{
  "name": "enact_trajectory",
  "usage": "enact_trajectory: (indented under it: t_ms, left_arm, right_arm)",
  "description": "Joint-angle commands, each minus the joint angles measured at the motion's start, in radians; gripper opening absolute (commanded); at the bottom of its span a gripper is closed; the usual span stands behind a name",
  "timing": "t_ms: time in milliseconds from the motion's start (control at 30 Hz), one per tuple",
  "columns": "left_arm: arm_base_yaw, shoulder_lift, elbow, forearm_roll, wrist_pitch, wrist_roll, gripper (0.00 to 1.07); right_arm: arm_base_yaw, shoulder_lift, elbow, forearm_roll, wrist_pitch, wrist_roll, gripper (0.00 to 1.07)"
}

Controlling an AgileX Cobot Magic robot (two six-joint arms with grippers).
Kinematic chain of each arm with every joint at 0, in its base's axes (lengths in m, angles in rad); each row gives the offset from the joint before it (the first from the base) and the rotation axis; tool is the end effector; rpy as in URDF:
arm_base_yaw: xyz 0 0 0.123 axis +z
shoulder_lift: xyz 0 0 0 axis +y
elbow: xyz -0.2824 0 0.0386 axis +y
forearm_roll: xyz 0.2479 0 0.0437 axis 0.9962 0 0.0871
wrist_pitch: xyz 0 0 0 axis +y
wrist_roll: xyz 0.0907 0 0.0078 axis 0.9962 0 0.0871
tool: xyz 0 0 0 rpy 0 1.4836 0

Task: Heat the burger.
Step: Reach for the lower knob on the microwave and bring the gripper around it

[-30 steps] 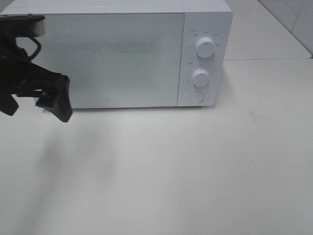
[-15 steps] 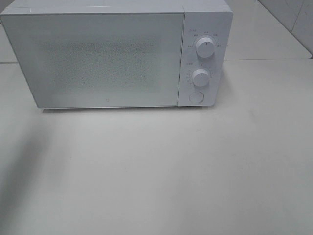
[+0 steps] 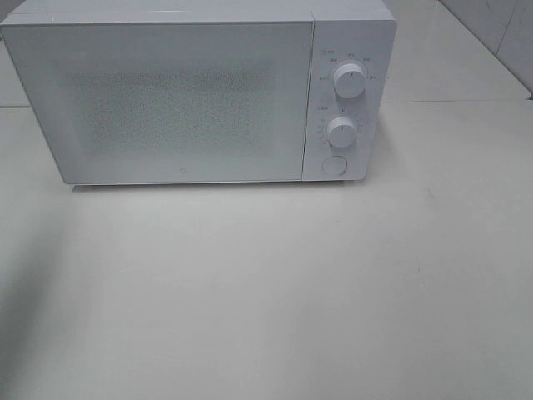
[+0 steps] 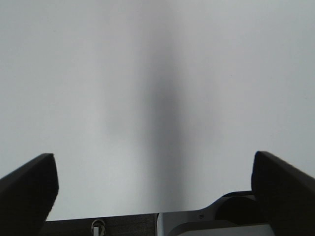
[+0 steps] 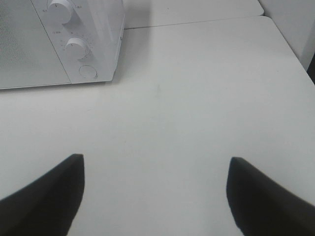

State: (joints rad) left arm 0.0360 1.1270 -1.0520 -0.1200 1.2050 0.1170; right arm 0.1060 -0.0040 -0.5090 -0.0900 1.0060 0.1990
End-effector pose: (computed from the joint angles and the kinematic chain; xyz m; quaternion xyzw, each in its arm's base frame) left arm 0.1978 -0.0031 0.3356 0.0292 0.9800 -0.0445 0.1915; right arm -0.0038 -0.0074 0.2844 0.0396 0.8333 0.0390 0.5500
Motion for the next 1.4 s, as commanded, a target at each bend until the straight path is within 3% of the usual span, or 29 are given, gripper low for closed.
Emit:
enact_trajectory:
  t_ms: [33,167,233,333,633,1133,1400]
  left_arm:
    - [0.0,-0.086,0.074,-0.004,-0.01,0.004,1.0]
    - [0.0,-0.169,0.159,-0.002,-0.048,0.006,1.0]
    - [0.0,-0.264,0.258,-0.003,-0.106,0.008,1.0]
    - [0.0,-0.343,0.334,-0.002,-0.14,0.009,1.0]
    - [0.0,-0.544,0.519,0.003,-0.206,0.009,1.0]
    - [0.0,-0.768,0.55,0.022,-0.167,0.006,1.0]
    - [0.0,-0.973,0.55,0.018,-0.168,0.004,1.0]
  right_arm:
    - [-0.003,-0.027,0.006,-0.001,0.0,-0.008,0.76]
    - [-0.003,-0.027,0.006,-0.001,0.0,-0.008,0.76]
    - [-0.003,-0.027,0.006,-0.001,0.0,-0.008,0.76]
    - [-0.003,-0.027,0.006,-0.001,0.0,-0.008,0.76]
    - [-0.003,-0.027,0.006,-0.001,0.0,-0.008,0.76]
    - [-0.003,-0.027,0.006,-0.001,0.0,-0.008,0.76]
    - [-0.003,-0.027,0.006,-0.001,0.0,-0.008,0.76]
